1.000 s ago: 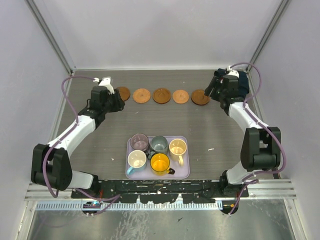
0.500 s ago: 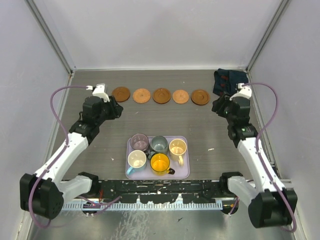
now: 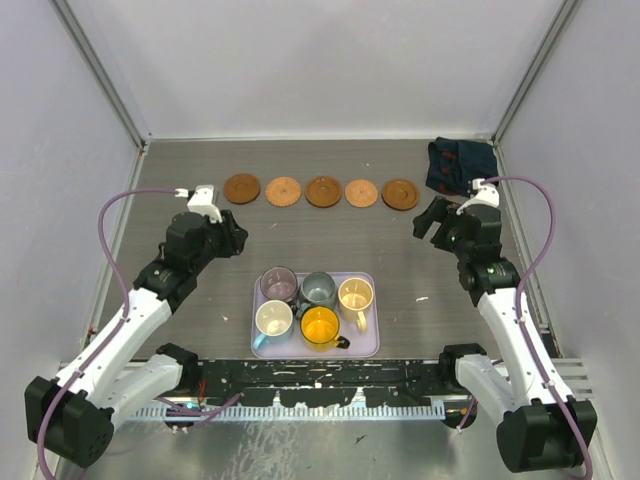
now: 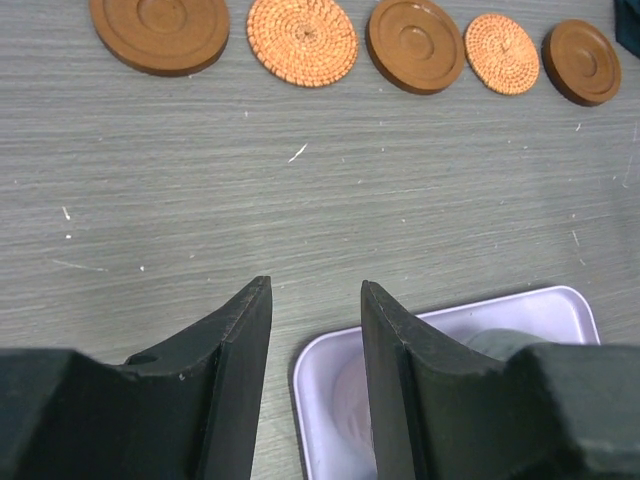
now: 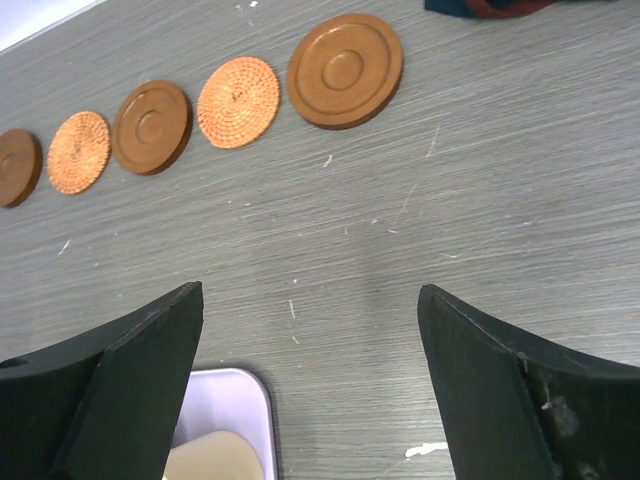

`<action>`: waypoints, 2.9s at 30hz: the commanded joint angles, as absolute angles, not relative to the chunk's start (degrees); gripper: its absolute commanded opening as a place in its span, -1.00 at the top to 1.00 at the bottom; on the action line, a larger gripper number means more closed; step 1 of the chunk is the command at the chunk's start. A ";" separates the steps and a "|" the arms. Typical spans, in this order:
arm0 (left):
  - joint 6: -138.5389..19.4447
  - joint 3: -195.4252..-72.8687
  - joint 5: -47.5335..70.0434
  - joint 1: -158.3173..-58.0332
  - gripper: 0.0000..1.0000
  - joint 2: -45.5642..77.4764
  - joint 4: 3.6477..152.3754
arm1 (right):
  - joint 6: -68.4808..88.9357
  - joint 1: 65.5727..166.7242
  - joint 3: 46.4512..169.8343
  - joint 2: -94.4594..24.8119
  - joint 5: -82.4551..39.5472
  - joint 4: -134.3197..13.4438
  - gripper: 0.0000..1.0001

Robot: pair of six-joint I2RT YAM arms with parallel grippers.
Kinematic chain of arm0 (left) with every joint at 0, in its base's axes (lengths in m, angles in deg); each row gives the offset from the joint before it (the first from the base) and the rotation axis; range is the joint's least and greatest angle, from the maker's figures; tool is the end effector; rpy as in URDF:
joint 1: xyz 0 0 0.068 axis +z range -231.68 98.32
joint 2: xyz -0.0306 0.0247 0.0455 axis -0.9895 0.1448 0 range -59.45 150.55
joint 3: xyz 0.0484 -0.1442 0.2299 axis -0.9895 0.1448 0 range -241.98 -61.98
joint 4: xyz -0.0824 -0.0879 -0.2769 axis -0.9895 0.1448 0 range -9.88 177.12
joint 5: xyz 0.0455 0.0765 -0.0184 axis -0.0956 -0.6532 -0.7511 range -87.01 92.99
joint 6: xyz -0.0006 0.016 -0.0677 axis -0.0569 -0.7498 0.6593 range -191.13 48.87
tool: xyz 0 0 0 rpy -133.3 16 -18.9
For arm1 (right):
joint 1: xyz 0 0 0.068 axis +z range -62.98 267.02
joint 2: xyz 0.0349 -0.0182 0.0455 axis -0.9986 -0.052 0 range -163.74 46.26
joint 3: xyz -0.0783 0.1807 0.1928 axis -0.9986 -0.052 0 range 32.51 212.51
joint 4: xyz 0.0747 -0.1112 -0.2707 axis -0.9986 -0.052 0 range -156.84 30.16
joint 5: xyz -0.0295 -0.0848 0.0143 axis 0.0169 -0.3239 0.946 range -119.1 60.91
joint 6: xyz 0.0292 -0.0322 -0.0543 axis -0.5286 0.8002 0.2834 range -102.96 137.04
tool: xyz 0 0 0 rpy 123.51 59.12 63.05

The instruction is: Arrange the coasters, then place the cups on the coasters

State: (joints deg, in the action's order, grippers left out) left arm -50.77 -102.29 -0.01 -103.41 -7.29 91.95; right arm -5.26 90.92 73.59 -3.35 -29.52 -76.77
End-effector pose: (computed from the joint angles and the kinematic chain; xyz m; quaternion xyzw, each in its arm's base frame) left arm 0.2517 -0.0972 0.2716 -0.0043 0.8370 -0.1759 0.5182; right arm 0.2580 0.0172 0.2773 0.1371 0.8343 0.1179 0.5208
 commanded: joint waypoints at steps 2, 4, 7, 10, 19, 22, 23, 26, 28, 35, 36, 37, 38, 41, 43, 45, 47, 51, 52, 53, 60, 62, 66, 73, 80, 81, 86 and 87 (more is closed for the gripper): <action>-50.33 -101.00 -1.60 -103.65 0.15 -9.19 91.77 | -4.97 90.80 77.94 -3.90 -24.72 -76.08 -0.86; -50.24 -100.68 -1.50 -103.65 0.15 -8.75 91.72 | -4.19 90.80 77.39 -4.40 -26.23 -76.11 -0.77; -50.06 -100.49 -1.29 -103.67 0.15 -8.04 91.56 | -3.21 90.76 76.47 -6.83 -28.39 -75.85 -0.43; -49.81 -100.26 -1.32 -103.65 0.15 -7.76 90.82 | -2.74 90.79 76.90 -11.83 -29.13 -75.31 -0.08; -50.45 -100.30 -2.58 -103.65 0.14 -6.08 89.53 | -1.59 90.76 80.36 -28.87 -30.04 -67.11 0.78; -50.30 -100.09 -3.81 -103.65 0.14 -4.96 88.83 | -0.95 90.80 82.74 -34.03 -30.35 -64.91 0.98; -50.18 -99.92 -4.31 -103.65 0.15 -4.42 88.44 | -0.70 90.80 83.63 -35.83 -30.45 -64.30 0.98; -50.19 -99.68 -5.68 -103.65 0.16 -2.92 87.36 | -0.09 90.81 86.65 -41.18 -30.84 -63.11 0.98; -50.14 -99.83 -6.36 -103.65 0.16 -1.91 87.09 | 0.22 90.82 88.39 -44.47 -30.94 -61.92 0.98; -50.20 -100.30 -8.16 -103.65 0.17 0.45 86.80 | 0.87 90.84 95.43 -54.18 -30.96 -61.36 0.98; -50.25 -100.30 -8.45 -103.65 0.18 0.55 86.80 | 0.75 90.88 95.99 -55.07 -30.69 -61.20 0.98; -50.33 -100.36 -8.63 -103.65 0.17 0.70 86.79 | 0.59 90.97 96.29 -56.09 -30.46 -61.07 0.98; -50.44 -100.45 -8.75 -103.60 0.17 1.03 86.79 | 0.32 91.02 96.46 -56.72 -30.16 -60.82 0.98; -50.56 -100.87 -8.56 -103.56 0.18 2.15 87.03 | 0.00 91.43 96.91 -58.48 -29.47 -60.57 0.98; -50.45 -101.20 -8.13 -103.56 0.18 2.93 87.03 | -0.09 91.81 97.28 -59.43 -29.11 -60.68 0.98; -50.39 -101.50 -7.78 -103.56 0.18 3.65 86.98 | -0.10 92.23 97.47 -59.97 -29.10 -60.65 0.98; -50.36 -101.61 -7.73 -103.56 0.19 3.82 86.76 | -0.05 92.46 97.63 -60.51 -29.26 -60.65 0.98; -50.47 -101.62 -7.75 -103.56 0.18 3.93 86.45 | -0.01 92.65 98.28 -61.58 -29.36 -60.78 0.98; -50.41 -101.62 -7.76 -103.56 0.18 3.92 86.52 | 0.01 92.65 98.47 -61.84 -29.40 -60.77 0.98; -50.42 -101.62 -7.81 -103.60 0.19 3.95 86.57 | 0.06 92.65 98.56 -62.12 -29.57 -60.78 0.98; -50.38 -101.27 -8.01 -103.56 0.18 3.71 86.79 | 0.00 92.72 99.55 -63.83 -30.06 -60.66 0.98; -50.37 -101.35 -8.08 -103.56 0.18 3.66 86.79 | -0.09 92.74 99.68 -64.23 -30.13 -60.53 0.98; -50.47 -101.44 -8.16 -103.60 0.19 3.86 86.79 | -0.03 92.69 100.02 -65.12 -30.56 -60.41 0.98; -50.55 -101.43 -8.17 -103.56 0.18 3.99 86.97 | -0.18 92.72 101.40 -66.39 -30.93 -60.55 0.98; -50.55 -101.35 -8.22 -103.56 0.18 3.46 87.21 | -0.83 92.78 100.03 -64.11 -31.12 -61.37 0.98; -50.56 -101.35 -8.17 -103.56 0.18 3.38 87.23 | -0.95 92.88 99.61 -63.34 -31.18 -61.72 0.98; -50.38 -101.05 -7.90 -103.60 0.19 2.28 87.40 | -1.06 94.38 96.90 -57.11 -33.16 -64.21 0.98; -50.32 -100.96 -7.90 -103.56 0.19 1.93 87.41 | -1.00 94.79 96.23 -55.39 -33.55 -64.69 0.98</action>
